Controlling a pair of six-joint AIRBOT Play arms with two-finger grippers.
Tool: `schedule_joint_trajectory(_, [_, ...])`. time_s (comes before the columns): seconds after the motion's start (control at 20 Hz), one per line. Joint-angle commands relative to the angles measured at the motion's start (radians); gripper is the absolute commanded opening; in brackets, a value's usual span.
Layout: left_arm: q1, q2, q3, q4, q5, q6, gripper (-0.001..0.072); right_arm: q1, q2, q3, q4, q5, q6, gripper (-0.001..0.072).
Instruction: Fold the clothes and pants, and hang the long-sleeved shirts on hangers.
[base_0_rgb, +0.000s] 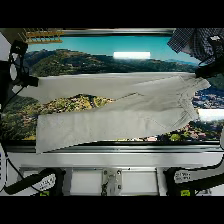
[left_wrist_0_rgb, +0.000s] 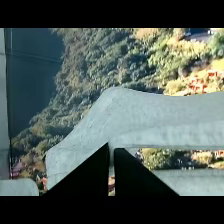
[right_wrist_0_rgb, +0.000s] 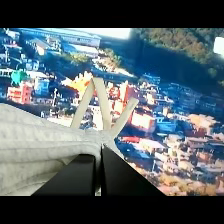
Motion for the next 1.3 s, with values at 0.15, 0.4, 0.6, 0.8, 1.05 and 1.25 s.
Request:
schedule_joint_trajectory(0.15, [0.000, 0.368, -0.433, 0.007, 0.004, 0.108, 0.0006, -0.001, 0.180, -0.271, -0.046, -0.019, 0.000, 0.0038])
schedule_joint_trajectory(0.4, [0.000, 0.565, -0.671, 0.005, -0.002, 0.195, 0.0007, -0.005, 0.258, -0.447, -0.140, -0.018, 0.002, 0.0038])
schedule_joint_trajectory(0.6, [-0.001, 0.726, -0.827, -0.003, -0.031, 0.227, 0.0009, -0.035, 0.265, -0.505, -0.158, -0.022, 0.056, 0.0038])
schedule_joint_trajectory(0.8, [0.000, 0.854, -0.945, -0.097, -0.103, 0.350, 0.0009, -0.036, 0.266, -0.568, -0.162, -0.023, 0.056, 0.0038])
schedule_joint_trajectory(1.05, [0.000, 0.947, -1.016, -0.159, -0.174, 0.393, 0.0009, -0.036, 0.266, -0.626, -0.167, -0.016, 0.056, 0.0039])
schedule_joint_trajectory(1.25, [0.000, 0.907, -1.036, -0.185, -0.230, 0.393, 0.0011, -0.036, 0.266, -0.649, -0.168, 0.013, 0.056, 0.0043])
